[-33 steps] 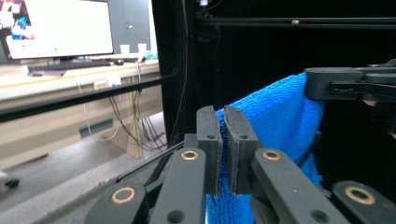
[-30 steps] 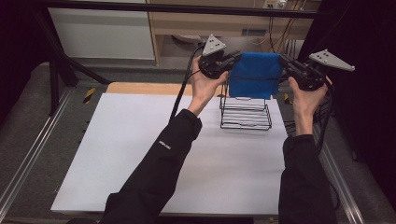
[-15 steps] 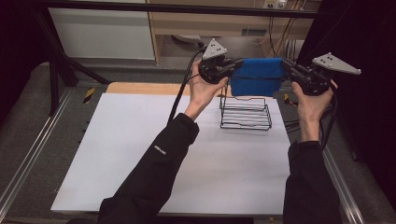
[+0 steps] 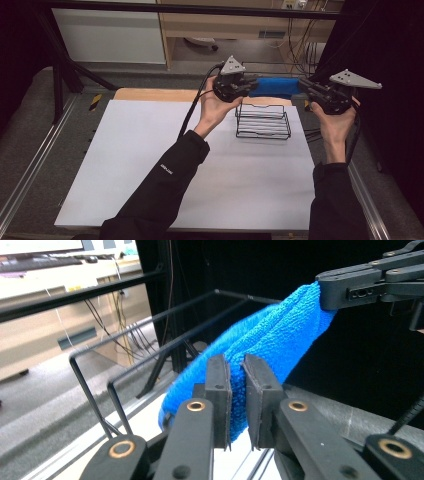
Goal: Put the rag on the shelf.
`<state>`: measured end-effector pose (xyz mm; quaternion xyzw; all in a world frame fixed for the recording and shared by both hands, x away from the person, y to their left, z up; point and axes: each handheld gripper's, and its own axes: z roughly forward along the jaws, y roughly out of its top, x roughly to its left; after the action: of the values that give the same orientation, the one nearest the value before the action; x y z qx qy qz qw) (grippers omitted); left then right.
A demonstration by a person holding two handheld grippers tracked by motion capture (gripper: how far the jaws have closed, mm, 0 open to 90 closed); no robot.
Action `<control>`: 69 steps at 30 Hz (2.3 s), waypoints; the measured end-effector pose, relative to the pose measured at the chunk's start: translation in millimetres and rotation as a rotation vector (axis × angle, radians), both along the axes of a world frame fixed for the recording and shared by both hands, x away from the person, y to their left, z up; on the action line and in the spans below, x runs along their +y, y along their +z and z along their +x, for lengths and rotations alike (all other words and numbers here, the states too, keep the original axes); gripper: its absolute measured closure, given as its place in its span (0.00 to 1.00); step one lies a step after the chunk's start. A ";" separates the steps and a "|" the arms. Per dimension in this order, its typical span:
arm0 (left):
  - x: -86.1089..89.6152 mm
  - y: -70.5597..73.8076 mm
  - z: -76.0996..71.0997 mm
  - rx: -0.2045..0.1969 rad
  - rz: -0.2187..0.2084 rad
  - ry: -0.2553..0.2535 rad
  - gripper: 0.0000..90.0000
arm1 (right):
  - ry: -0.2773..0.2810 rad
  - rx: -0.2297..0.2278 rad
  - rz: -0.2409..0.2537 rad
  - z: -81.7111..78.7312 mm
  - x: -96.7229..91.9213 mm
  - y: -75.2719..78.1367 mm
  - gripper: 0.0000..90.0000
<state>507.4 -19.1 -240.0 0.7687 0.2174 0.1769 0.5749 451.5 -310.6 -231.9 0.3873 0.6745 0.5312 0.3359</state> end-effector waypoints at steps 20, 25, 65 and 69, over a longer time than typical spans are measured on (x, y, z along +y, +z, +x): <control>3.4 10.1 -6.2 0.132 0.037 -0.031 0.95 | 0.021 0.005 -0.018 1.2 -0.9 -21.1 0.93; -0.9 -1.2 -4.8 0.153 0.084 -0.033 0.98 | 0.029 0.007 -0.031 1.7 0.1 -23.4 0.89; 54.3 -49.1 -29.3 0.154 0.147 0.018 0.51 | 0.080 0.133 0.066 -23.8 22.2 -39.2 0.49; 74.9 -60.7 -39.6 0.159 0.172 0.027 0.38 | 0.090 0.121 0.069 -30.3 30.8 -43.9 0.35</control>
<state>467.9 55.8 -300.8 0.8237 0.2568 0.1411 0.4855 421.2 -279.8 -275.8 0.3991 0.6917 0.5444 0.2568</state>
